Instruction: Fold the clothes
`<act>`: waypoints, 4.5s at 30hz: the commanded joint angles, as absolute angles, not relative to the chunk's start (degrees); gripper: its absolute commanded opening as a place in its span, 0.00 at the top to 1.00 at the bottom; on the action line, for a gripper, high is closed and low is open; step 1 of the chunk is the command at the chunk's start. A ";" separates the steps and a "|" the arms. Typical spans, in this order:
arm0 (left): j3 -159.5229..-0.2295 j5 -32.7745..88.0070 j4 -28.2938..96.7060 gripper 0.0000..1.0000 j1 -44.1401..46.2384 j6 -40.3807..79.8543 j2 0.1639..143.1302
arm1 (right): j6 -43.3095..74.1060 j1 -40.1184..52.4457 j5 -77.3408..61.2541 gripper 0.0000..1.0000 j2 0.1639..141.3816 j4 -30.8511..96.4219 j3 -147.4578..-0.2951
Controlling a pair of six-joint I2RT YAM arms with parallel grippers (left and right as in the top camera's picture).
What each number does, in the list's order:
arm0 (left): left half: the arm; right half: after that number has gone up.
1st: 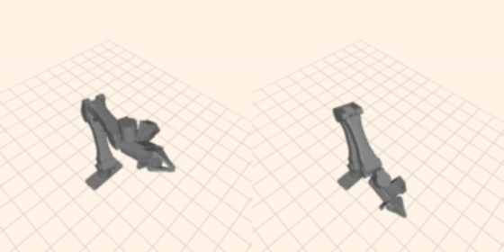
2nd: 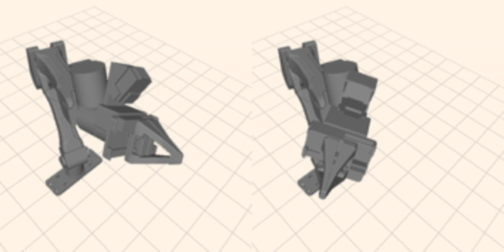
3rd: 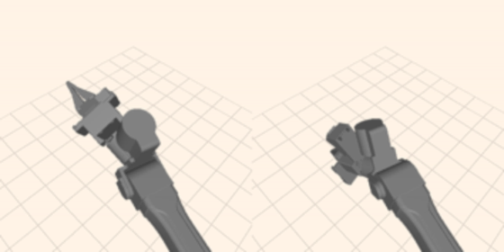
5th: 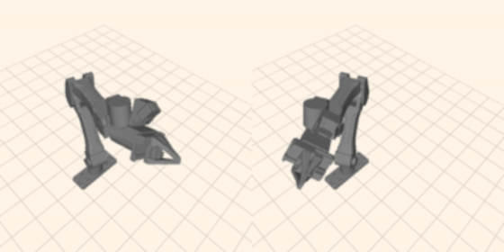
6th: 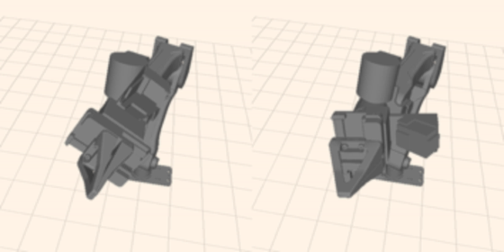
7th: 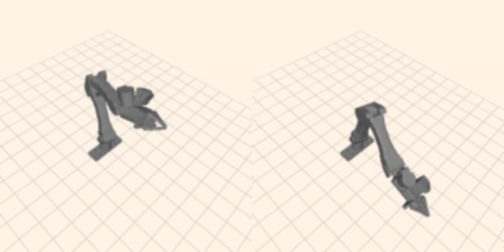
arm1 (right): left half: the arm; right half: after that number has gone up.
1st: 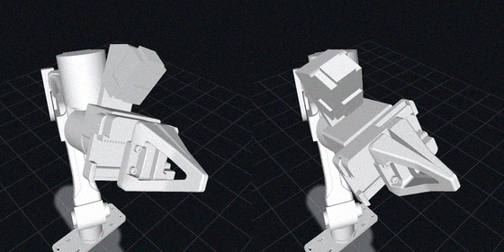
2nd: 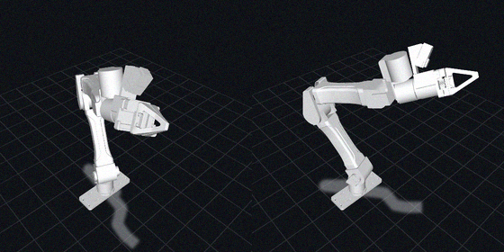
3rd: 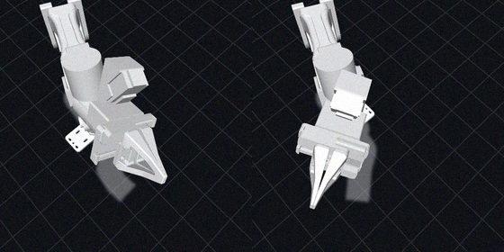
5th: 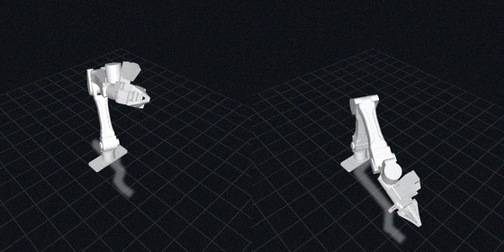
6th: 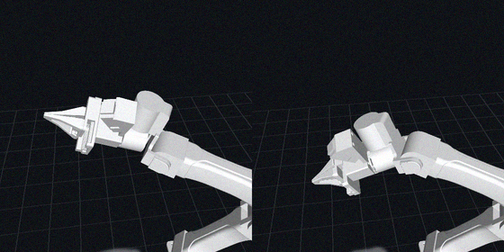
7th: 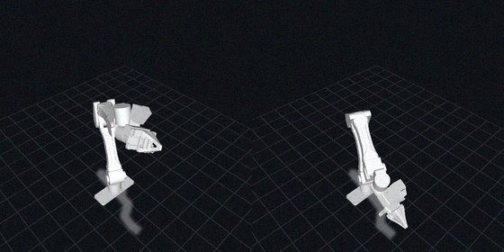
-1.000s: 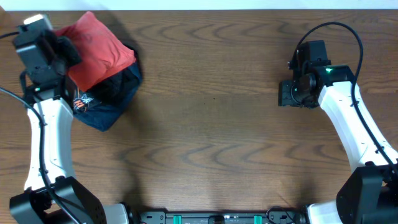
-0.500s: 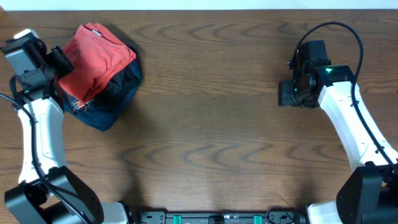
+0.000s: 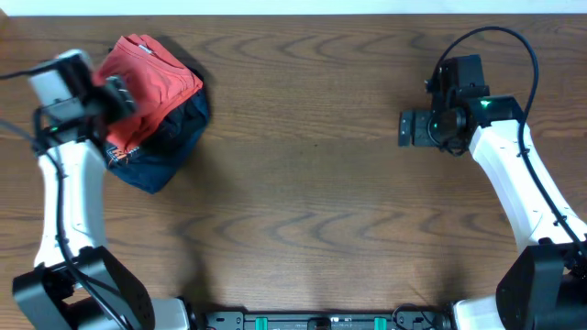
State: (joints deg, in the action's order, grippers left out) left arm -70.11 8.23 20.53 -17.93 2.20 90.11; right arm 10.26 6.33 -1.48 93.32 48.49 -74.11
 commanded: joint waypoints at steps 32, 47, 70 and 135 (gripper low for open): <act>-62.48 3.18 54.35 0.02 2.44 1.58 47.07 | 11.16 -8.99 -0.21 0.01 55.20 38.17 -57.30; -58.30 3.38 50.52 0.02 2.44 1.54 36.45 | 11.11 -8.99 -0.23 0.01 42.54 52.42 -47.44; -58.28 3.38 50.50 0.02 2.44 1.54 36.49 | 9.52 4.75 1.52 0.01 38.68 50.19 -44.66; -58.22 3.36 53.39 0.02 0.10 1.50 34.13 | -6.70 -0.73 -7.90 0.01 0.64 3.60 -0.32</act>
State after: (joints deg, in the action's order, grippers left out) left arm -58.46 4.05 51.53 1.80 1.45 35.90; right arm -5.74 -0.25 -7.11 0.86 3.38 -0.38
